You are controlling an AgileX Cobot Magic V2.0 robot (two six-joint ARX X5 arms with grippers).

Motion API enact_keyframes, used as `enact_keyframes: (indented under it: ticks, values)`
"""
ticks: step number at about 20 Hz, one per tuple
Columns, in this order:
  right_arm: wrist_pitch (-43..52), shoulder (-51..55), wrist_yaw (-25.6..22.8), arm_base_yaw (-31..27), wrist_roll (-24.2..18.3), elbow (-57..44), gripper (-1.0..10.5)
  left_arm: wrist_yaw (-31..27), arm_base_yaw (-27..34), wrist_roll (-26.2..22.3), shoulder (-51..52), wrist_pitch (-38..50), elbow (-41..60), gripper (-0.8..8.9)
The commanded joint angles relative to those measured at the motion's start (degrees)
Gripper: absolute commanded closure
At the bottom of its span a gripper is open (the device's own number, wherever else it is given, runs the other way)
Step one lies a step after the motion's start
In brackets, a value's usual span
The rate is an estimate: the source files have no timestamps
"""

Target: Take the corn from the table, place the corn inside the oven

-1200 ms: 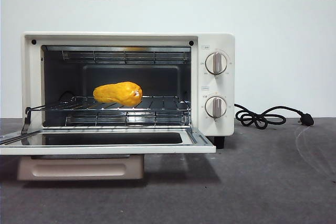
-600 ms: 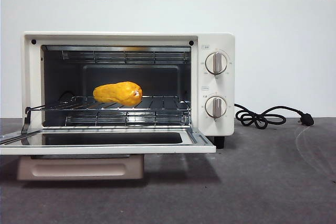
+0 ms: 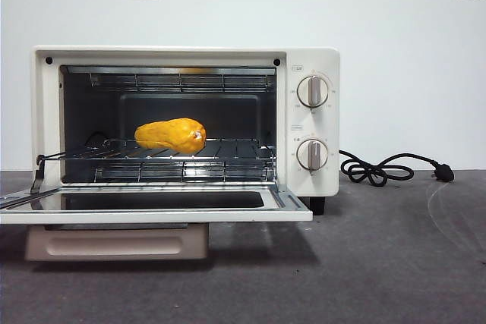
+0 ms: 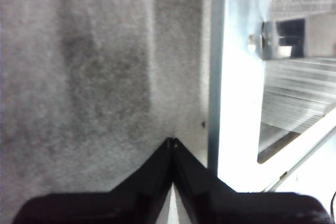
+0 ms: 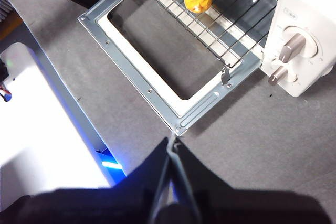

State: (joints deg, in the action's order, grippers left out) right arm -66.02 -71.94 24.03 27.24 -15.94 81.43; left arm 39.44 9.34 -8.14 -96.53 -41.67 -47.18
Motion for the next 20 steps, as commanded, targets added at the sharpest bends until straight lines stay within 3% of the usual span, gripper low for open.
enact_keyframes:
  ticks: [1,14,20]
  values:
    - [0.26,-0.35,0.24,-0.04,-0.55,0.04,9.6,2.19,-0.39,-1.49,-0.90,-1.07,0.61,8.22]
    - [0.04,-0.33,0.24,-0.04,-0.13,0.04,9.6,3.04,0.15,-2.84,0.66,-11.45,-8.26,8.22]
    - [0.02,-0.33,0.24,-0.04,-0.07,0.04,9.6,12.17,0.13,-2.10,1.66,-10.75,-13.03,8.22]
